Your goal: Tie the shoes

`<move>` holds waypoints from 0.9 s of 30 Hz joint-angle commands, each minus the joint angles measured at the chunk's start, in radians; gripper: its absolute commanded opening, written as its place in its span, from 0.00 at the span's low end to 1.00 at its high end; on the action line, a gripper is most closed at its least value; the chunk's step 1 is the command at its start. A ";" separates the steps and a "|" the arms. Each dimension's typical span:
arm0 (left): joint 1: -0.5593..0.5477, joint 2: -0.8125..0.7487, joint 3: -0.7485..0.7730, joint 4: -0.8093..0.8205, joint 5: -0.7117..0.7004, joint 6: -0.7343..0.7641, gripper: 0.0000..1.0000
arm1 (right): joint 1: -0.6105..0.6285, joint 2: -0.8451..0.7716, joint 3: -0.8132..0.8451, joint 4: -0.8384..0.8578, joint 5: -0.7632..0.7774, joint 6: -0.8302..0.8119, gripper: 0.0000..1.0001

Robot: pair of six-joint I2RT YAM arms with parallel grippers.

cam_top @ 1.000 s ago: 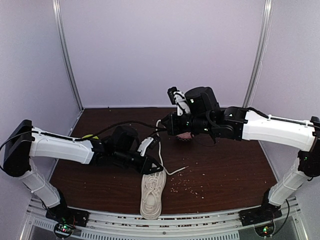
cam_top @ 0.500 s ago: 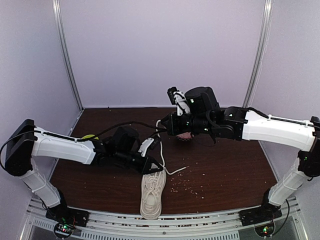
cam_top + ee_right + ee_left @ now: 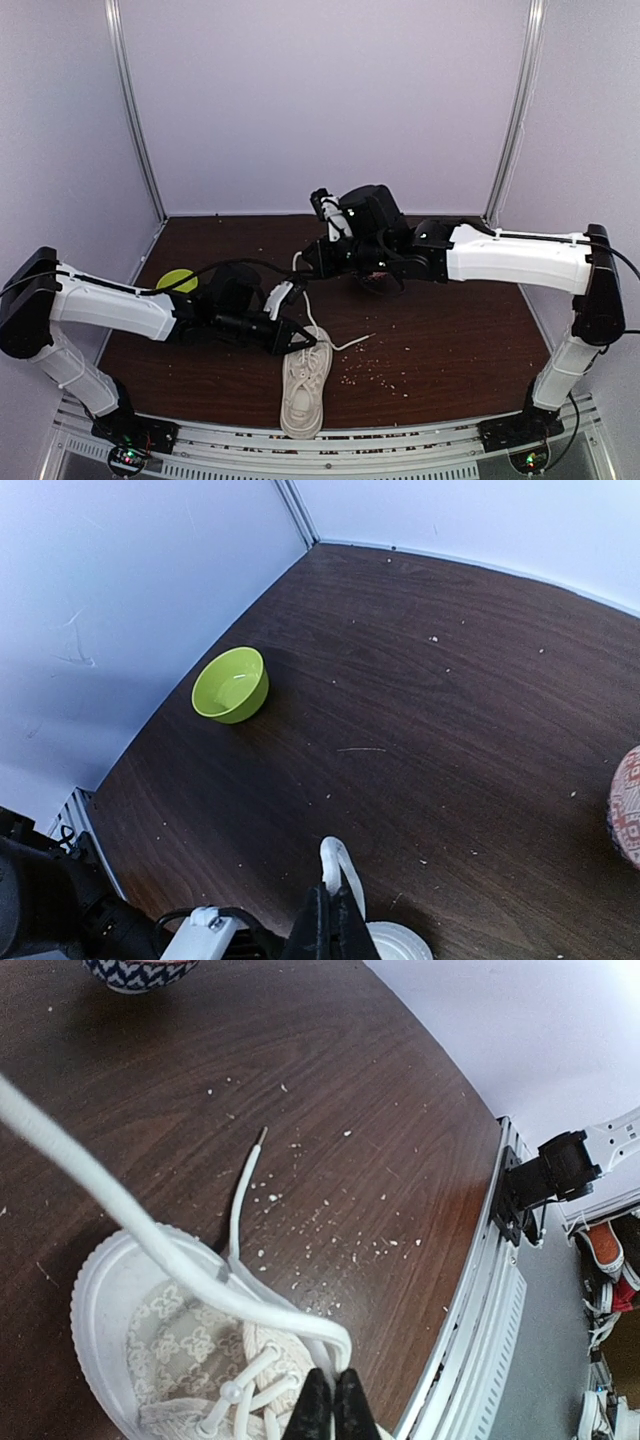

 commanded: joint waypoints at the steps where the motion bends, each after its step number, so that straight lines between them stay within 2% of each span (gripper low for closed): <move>1: -0.002 -0.042 -0.055 0.146 -0.025 -0.064 0.00 | -0.005 0.099 0.044 0.052 -0.083 0.020 0.09; 2: -0.002 -0.044 -0.062 0.155 -0.031 -0.074 0.00 | -0.005 0.118 0.042 0.061 -0.090 0.021 0.28; 4: -0.002 -0.048 -0.077 0.181 -0.038 -0.097 0.00 | -0.008 0.126 0.036 0.064 -0.086 0.014 0.50; 6: -0.002 -0.051 -0.088 0.207 -0.042 -0.117 0.00 | -0.023 0.104 0.005 0.070 -0.087 0.007 0.62; 8: -0.002 -0.052 -0.093 0.211 -0.049 -0.131 0.00 | -0.045 0.048 -0.063 0.098 -0.090 -0.007 0.69; 12: -0.002 -0.062 -0.101 0.213 -0.058 -0.143 0.00 | -0.095 -0.085 -0.260 0.147 -0.113 -0.065 0.74; 17: -0.002 -0.067 -0.090 0.187 -0.061 -0.152 0.00 | -0.108 -0.201 -0.535 0.242 -0.235 -0.174 0.72; 20: -0.002 -0.065 -0.085 0.181 -0.063 -0.150 0.00 | -0.107 -0.232 -0.681 0.367 -0.316 -0.199 0.71; 24: 0.000 -0.067 -0.088 0.178 -0.068 -0.157 0.00 | -0.112 -0.215 -0.791 0.500 -0.363 -0.171 0.69; 27: 0.000 -0.073 -0.087 0.160 -0.074 -0.155 0.00 | -0.111 -0.196 -0.797 0.518 -0.396 -0.148 0.68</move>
